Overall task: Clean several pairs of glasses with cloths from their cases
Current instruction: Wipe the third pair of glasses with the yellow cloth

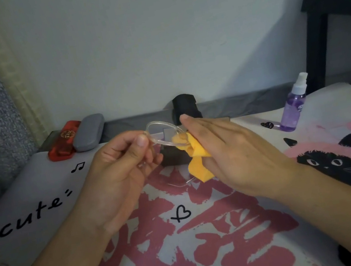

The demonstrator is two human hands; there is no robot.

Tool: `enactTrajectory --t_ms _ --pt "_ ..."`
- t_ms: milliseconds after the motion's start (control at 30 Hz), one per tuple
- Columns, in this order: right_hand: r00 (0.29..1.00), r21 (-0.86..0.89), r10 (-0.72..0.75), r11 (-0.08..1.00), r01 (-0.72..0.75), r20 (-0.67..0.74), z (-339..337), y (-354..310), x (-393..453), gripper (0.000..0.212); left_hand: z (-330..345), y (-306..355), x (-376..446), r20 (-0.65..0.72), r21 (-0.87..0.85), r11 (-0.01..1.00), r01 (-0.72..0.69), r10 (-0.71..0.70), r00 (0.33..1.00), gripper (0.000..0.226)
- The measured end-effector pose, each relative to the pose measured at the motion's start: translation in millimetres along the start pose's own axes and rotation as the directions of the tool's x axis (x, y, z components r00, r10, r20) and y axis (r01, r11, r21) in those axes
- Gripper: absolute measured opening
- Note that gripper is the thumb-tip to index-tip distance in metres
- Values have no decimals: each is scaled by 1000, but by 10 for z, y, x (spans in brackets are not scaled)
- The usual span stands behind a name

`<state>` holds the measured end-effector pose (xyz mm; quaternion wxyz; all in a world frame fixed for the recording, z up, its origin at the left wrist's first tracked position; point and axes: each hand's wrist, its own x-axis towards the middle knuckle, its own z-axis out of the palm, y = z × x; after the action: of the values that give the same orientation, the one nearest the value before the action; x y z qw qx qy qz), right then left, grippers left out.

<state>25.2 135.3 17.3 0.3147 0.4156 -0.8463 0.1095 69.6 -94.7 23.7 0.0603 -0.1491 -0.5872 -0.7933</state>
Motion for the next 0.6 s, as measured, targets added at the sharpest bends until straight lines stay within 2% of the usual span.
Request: enactTrajectory --t_ms 100,300,400,600 --pt "998 53 4 999 -1 -55 -29 -47 3 58 -54 4 22 26 -75 997 22 -21 999 29" --pt "974 -55 -20 998 8 -227 -10 -8 -14 37 10 37 3 13 -115 988 103 -102 995 14" --pt "945 -73 -48 997 26 -323 -15 11 -43 32 50 41 -1 -5 -125 985 122 -124 992 18" --pt "955 -99 -71 994 44 -289 -32 -4 -52 34 74 58 -5 4 -144 982 121 -121 993 20"
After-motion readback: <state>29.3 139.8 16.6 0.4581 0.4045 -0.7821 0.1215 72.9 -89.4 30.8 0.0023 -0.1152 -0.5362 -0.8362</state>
